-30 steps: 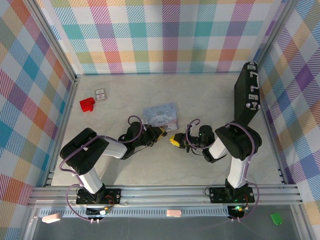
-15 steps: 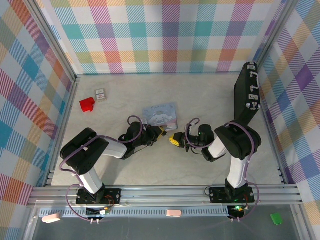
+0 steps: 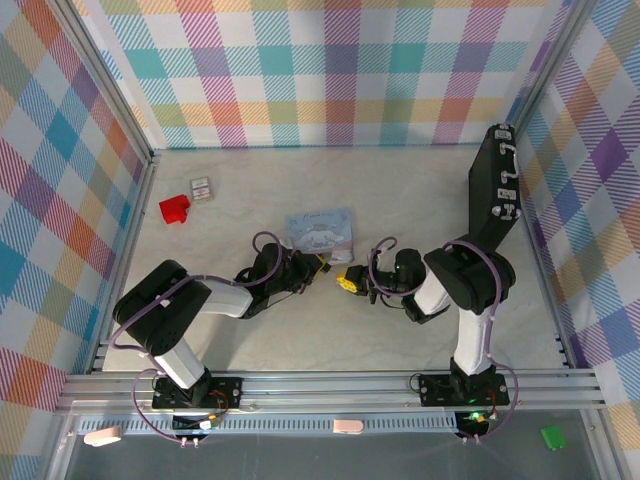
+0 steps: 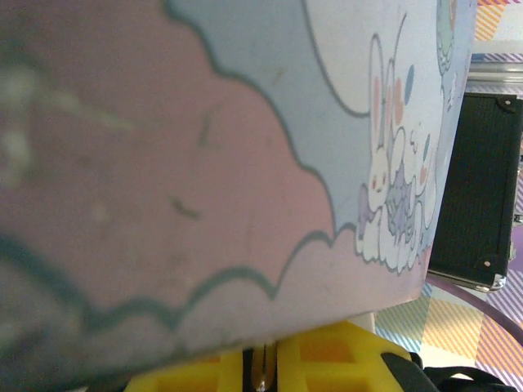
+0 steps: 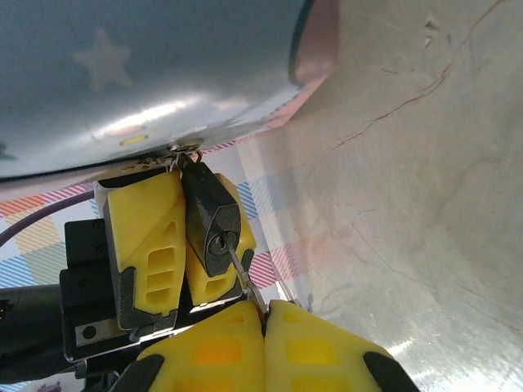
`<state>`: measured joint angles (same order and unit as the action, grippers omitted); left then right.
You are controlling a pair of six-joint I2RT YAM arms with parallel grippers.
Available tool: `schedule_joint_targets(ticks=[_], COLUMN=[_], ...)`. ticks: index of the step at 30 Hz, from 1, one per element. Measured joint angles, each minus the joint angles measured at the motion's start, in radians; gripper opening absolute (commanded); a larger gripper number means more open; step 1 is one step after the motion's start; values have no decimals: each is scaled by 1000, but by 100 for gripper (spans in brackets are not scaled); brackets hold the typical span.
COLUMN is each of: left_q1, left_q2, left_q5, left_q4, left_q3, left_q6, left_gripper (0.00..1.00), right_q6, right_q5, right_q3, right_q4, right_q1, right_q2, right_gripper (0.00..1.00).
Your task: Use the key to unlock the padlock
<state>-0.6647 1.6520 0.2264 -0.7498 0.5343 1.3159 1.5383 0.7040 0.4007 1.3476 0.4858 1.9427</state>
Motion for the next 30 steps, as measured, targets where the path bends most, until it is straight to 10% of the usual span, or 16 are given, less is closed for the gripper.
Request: schedule_joint_targets(ticks=[30], left_q1=[-21], left_q2=[-5], left_q5=[-47], left_q4=[20], left_q3=[18], left_q6=[4], left_gripper=[0], right_q6=[16], right_q5=[34], right_q3=[11], right_q4=[21], right_q1=[-9], right_q2=[33], right_gripper=[0])
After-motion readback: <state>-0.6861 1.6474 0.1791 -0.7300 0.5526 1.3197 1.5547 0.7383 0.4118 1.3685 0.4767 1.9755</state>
